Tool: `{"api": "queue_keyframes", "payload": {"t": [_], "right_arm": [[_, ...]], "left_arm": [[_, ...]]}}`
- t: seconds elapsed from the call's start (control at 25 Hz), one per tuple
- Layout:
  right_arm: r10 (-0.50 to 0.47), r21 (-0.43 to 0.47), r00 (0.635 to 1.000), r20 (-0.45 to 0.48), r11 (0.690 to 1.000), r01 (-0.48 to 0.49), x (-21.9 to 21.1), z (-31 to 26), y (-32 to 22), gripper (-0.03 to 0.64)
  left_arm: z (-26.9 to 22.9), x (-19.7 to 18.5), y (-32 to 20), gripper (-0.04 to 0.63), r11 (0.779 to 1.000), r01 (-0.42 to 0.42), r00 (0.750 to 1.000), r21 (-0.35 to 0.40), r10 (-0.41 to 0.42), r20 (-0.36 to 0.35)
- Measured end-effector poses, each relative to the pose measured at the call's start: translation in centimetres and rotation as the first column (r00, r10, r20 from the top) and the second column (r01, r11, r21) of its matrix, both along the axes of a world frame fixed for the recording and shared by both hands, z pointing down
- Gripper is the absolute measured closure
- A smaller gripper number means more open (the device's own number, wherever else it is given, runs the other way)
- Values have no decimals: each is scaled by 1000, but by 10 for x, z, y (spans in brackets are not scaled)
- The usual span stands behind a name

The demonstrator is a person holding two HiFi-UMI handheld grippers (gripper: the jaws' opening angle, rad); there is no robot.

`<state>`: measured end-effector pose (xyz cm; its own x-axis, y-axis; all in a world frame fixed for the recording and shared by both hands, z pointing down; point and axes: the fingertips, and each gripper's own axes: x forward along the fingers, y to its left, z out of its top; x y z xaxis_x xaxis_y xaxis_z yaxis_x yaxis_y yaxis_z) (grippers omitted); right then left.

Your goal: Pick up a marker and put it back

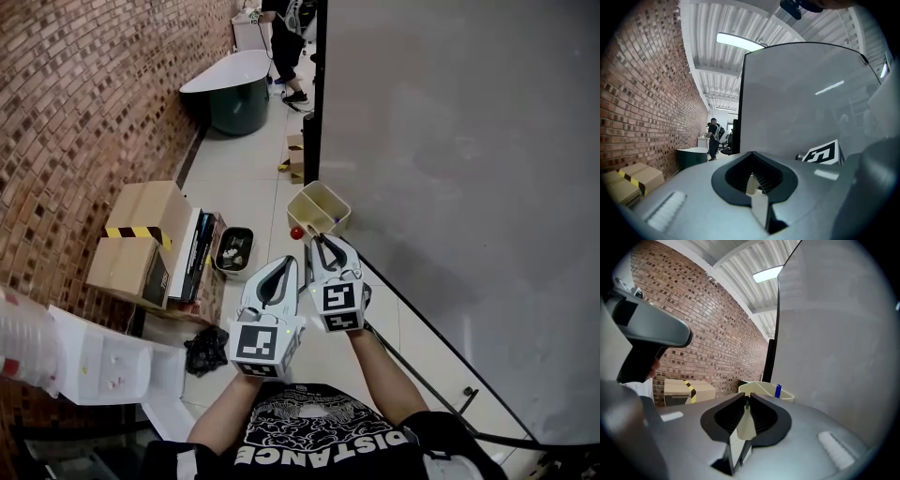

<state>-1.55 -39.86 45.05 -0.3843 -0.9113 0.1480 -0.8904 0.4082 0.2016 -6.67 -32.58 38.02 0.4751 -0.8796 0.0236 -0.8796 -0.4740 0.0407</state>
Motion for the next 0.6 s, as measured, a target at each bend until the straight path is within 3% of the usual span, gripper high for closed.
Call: {"api": "queue_keyframes", "payload": {"t": [0.6], "right_arm": [[-6, 56, 1000, 19, 998, 5, 7, -36, 36, 584]], "left_arm": [[-1, 8, 16, 591, 1000, 0, 1000, 19, 0, -7]]}}
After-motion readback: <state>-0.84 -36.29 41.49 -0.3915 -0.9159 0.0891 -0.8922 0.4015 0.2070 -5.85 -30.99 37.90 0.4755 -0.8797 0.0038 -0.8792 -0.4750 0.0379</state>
